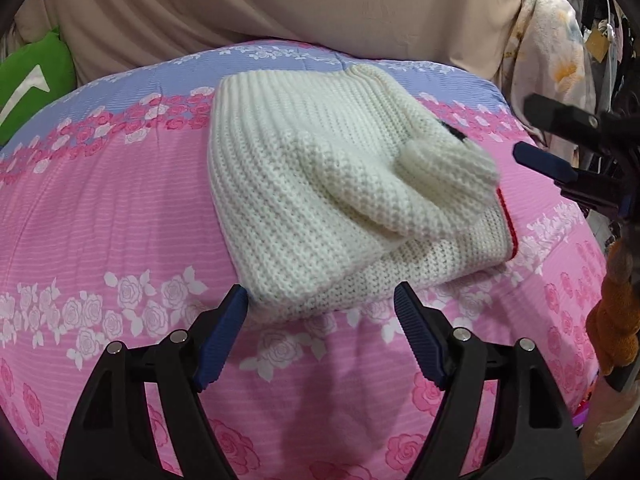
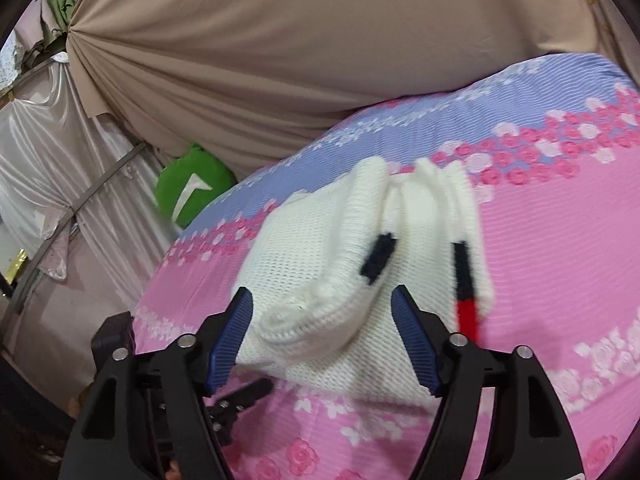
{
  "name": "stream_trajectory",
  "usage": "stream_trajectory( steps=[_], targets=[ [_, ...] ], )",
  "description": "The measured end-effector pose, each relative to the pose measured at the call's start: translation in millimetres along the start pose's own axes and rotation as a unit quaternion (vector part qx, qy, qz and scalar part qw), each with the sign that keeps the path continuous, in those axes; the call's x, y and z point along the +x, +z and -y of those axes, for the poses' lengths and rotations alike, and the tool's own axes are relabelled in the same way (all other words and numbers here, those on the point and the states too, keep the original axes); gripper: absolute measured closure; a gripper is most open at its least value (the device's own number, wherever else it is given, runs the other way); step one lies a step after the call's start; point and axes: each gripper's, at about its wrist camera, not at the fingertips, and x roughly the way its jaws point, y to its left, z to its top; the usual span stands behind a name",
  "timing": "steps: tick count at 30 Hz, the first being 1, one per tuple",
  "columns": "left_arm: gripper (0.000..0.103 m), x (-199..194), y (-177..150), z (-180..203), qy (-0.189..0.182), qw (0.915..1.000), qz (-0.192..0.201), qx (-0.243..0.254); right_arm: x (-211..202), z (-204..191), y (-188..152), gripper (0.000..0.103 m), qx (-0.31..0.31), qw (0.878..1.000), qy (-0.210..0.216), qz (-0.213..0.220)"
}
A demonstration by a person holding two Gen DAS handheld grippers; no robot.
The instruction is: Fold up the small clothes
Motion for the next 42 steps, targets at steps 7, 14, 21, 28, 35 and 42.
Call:
stream_trajectory(
  steps=[7, 14, 21, 28, 35, 42],
  targets=[
    [0.03, 9, 8, -20, 0.023, 0.9996, -0.002, -0.013, 84, 17, 9, 0.063, 0.021, 0.995, -0.01, -0.093],
    [0.035, 23, 11, -35, 0.024, 0.9988, -0.023, -0.037, 6, 29, 29, 0.077, 0.05, 0.989, 0.136, 0.02],
    [0.035, 33, 13, -31, 0.039, 0.9982, -0.032, -0.033, 12, 88, -4, 0.067, 0.088, 0.996, 0.01, -0.007],
    [0.035, 34, 13, -27, 0.047, 0.9976, -0.036, -0.036, -22, 44, 9, 0.043, 0.013, 0.999, -0.03, 0.038],
    [0.036, 32, 12, -27, 0.054, 0.9972, -0.037, -0.038, 28, 38, -4, 0.037, -0.024, 0.998, -0.063, -0.019],
    [0.036, 31, 11, -26, 0.057, 0.9967, -0.039, -0.043, 20, 41, 0, 0.081, -0.017, 0.999, -0.025, -0.013]
  ],
)
